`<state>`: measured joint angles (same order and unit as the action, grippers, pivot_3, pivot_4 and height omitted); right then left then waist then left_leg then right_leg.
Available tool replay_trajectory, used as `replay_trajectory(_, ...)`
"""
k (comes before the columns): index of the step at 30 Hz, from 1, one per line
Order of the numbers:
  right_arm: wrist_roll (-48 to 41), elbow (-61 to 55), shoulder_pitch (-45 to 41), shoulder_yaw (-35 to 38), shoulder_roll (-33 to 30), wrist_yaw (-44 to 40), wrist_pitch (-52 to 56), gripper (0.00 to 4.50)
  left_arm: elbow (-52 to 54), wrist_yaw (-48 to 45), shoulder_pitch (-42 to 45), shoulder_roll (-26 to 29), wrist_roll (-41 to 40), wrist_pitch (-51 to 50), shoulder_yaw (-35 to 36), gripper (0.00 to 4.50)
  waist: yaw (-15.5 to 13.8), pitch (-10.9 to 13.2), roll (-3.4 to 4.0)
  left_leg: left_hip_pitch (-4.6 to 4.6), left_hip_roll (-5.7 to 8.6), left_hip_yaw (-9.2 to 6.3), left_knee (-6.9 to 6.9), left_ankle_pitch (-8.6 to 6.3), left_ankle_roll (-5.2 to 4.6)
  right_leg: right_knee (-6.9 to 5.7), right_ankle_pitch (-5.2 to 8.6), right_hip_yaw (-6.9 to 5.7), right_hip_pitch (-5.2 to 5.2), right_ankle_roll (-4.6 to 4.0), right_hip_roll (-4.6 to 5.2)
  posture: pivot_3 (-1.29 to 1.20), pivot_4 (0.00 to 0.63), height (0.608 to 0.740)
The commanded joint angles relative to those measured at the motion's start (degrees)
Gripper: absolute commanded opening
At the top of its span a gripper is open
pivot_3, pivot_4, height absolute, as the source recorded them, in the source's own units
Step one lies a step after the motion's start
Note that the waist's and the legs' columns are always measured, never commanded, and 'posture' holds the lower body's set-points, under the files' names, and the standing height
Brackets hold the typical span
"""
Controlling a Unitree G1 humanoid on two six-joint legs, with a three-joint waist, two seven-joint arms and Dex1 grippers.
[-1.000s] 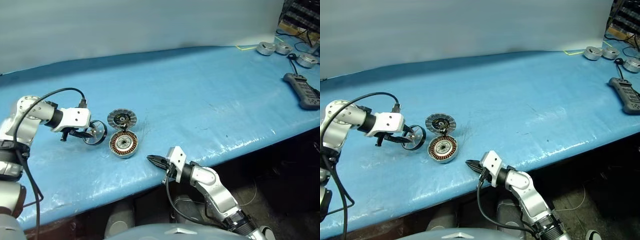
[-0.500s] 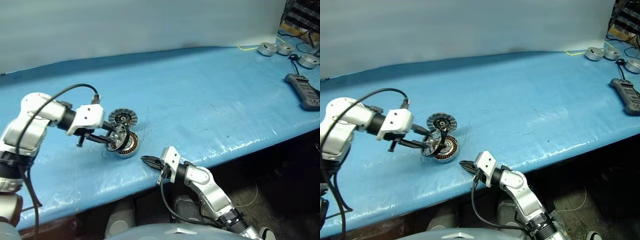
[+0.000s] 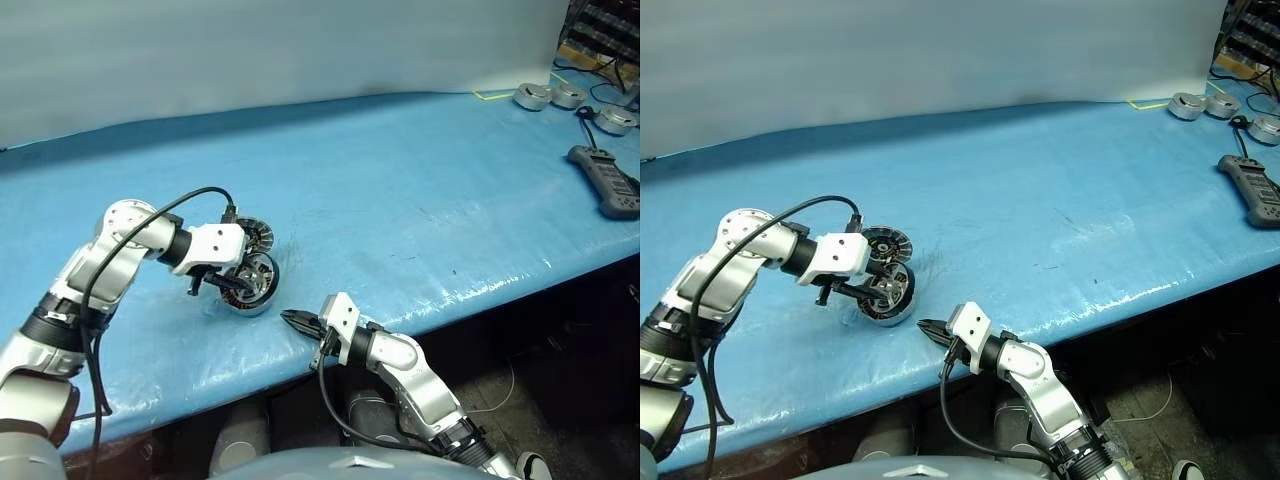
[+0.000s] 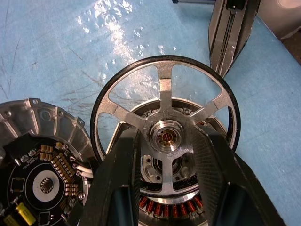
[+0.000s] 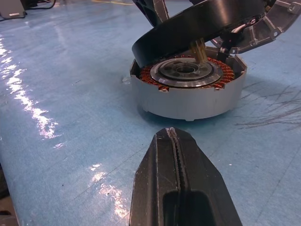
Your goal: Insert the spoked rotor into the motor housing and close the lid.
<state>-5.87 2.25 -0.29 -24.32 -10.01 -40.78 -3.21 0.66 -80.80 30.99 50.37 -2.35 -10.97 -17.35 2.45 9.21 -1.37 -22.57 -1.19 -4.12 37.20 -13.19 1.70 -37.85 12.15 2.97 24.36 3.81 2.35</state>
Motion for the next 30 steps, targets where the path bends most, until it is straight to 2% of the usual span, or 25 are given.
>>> replay_trajectory(1,-0.16,-1.19,0.16,0.05,0.56,0.45,-0.89,0.00,0.39,0.06,0.03,1.78,0.88,-0.64,0.85,1.26,0.01,0.00,0.00,0.00,0.00,0.00,0.00,0.00,0.00,0.00,0.00,0.00,0.00,0.00,0.00,0.00,0.150,0.740)
replay_trajectory(22,0.56,-0.87,0.30,0.05,1.03,1.68,-0.49,0.00,-0.83,-2.14,0.22,2.57,3.70,-2.09,-1.95,1.26,0.35,0.00,0.00,0.01,-0.01,0.01,-0.01,0.00,0.00,0.00,0.01,0.01,0.01,-0.01,-0.01,0.00,0.150,0.740)
replay_trajectory(30,0.66,-0.60,0.24,0.10,1.22,2.24,-0.58,0.00,-0.61,-2.47,1.38,1.58,2.72,-2.10,-0.96,3.87,0.41,0.00,0.00,0.00,-0.01,0.01,0.00,0.00,0.00,0.00,0.01,0.01,0.01,-0.01,-0.01,0.00,0.150,0.740)
